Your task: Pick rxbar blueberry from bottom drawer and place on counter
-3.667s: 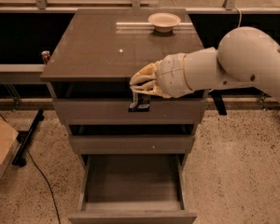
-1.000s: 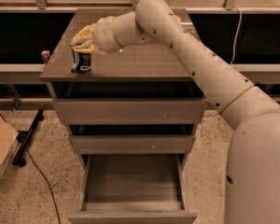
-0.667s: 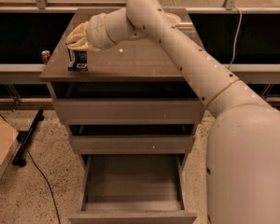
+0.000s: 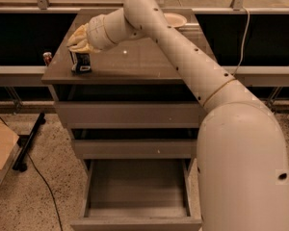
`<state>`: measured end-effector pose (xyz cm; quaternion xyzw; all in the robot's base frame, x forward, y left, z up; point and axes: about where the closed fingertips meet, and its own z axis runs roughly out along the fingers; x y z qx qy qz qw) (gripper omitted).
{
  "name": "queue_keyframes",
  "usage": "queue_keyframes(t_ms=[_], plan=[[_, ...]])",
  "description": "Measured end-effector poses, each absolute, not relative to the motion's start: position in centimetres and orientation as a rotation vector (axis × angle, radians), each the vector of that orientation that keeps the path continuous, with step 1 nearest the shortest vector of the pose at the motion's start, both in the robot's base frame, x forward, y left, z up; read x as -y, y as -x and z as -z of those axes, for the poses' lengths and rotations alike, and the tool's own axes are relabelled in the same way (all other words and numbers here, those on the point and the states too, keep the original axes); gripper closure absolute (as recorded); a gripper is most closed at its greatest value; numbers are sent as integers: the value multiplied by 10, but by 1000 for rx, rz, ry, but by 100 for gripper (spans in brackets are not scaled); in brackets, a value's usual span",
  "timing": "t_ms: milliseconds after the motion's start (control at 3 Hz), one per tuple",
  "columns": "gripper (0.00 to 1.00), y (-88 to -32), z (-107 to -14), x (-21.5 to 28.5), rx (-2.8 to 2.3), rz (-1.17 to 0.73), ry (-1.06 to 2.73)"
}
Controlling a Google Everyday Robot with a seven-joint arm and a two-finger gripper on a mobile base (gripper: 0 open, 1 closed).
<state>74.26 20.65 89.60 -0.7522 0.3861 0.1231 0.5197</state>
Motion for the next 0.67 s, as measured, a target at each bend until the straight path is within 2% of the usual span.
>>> queue_keyframes(t_ms=[333,667], plan=[[15,-742,-894,-210,-923,-301,1806],[0,-741,-893,-212,-922,-305,1809]])
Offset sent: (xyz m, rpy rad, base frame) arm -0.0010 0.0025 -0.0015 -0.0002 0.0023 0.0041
